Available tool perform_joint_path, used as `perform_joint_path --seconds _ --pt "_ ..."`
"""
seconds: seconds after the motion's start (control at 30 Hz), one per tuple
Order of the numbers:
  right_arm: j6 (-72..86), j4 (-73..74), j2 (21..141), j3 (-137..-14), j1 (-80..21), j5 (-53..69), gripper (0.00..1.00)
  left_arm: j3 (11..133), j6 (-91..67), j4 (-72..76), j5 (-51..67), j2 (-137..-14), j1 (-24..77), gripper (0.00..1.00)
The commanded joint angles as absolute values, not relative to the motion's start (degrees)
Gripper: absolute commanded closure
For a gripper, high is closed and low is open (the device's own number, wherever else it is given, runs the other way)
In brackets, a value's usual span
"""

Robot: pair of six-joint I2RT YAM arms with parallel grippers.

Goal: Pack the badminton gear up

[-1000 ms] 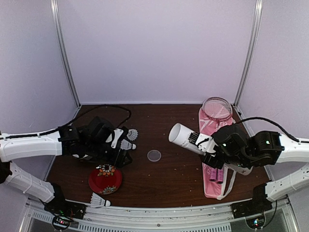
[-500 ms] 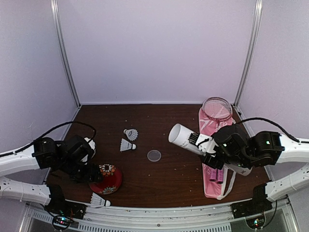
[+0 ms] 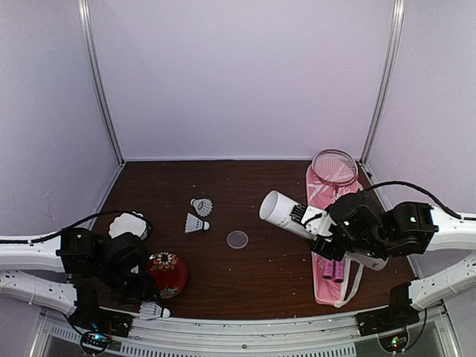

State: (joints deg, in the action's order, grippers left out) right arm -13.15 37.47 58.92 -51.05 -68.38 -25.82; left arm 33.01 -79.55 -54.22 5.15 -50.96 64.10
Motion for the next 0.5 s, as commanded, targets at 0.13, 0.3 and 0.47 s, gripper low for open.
perform_joint_path --seconds 0.13,0.3,0.47 --pt "-13.01 36.61 58.2 -51.98 -68.16 -25.02 0.51 30.02 -83.39 -44.16 6.82 -52.16 64.86 0.54" --pt "-13.05 36.16 58.01 -51.94 -68.19 -24.17 0.5 29.62 -83.09 -43.29 6.29 -51.89 64.85 0.79" --pt "-13.19 34.95 58.02 -51.85 -68.13 -22.03 0.51 30.07 -81.42 -43.24 5.76 -51.2 64.86 1.0"
